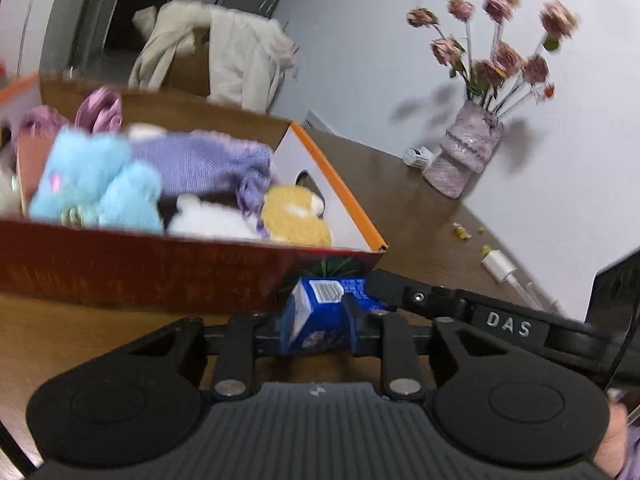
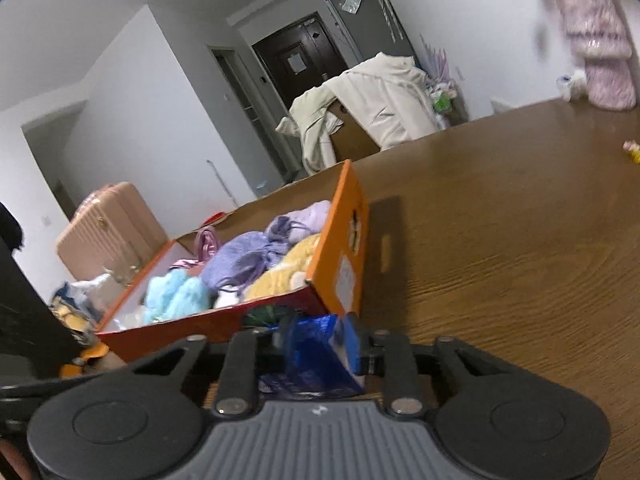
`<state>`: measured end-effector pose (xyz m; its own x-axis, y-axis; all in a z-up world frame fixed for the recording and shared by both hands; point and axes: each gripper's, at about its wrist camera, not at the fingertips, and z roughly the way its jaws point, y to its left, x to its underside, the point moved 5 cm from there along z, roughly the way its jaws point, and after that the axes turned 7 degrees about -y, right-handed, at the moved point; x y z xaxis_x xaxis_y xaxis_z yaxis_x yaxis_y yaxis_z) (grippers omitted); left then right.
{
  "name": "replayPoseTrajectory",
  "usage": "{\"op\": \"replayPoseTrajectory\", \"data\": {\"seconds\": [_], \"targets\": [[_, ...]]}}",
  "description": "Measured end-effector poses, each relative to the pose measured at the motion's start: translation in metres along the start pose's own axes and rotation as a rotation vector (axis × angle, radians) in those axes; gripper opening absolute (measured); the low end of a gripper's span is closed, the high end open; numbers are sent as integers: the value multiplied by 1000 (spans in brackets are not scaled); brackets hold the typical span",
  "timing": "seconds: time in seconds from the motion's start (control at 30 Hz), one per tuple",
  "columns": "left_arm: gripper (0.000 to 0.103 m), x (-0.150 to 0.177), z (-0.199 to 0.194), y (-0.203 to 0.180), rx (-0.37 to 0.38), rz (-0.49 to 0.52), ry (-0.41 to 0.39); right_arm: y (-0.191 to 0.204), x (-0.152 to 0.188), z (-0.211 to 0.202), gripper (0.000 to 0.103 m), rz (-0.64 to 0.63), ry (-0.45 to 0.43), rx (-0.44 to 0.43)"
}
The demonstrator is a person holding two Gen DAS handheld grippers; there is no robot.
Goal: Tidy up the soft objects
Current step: 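Close both tools together on the blue milk carton, then carry the milk carton into the box with both tools and open them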
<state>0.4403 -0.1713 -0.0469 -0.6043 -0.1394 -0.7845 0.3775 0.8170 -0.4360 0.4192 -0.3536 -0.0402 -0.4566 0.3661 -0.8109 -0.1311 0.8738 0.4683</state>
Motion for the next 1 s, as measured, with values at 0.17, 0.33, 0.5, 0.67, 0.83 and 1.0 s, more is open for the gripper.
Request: {"op": "replayPoseTrajectory", "data": {"seconds": [0.17,0.33,0.5,0.67,0.83,1.0], "targets": [[25,7,-38,0,3,17,-29,25,11,-24,23,-35,-8,-19],[25,43,-101,12,-4,-5,-9,56,53,-65,26,-32,47,-89],[27,73,-158,9,-14,39,-7,89,86,-103,29,-90,107,-158],[28,91,-192,12,-21,46,15,115,107,-127,37,-135,165,-213],[43,99,-211,19,-29,12,-10,115,111,-137,42,-99,150,-189],[43,102,-202,23,-42,8,18,113,117,-128,41,-96,151,-130]]}}
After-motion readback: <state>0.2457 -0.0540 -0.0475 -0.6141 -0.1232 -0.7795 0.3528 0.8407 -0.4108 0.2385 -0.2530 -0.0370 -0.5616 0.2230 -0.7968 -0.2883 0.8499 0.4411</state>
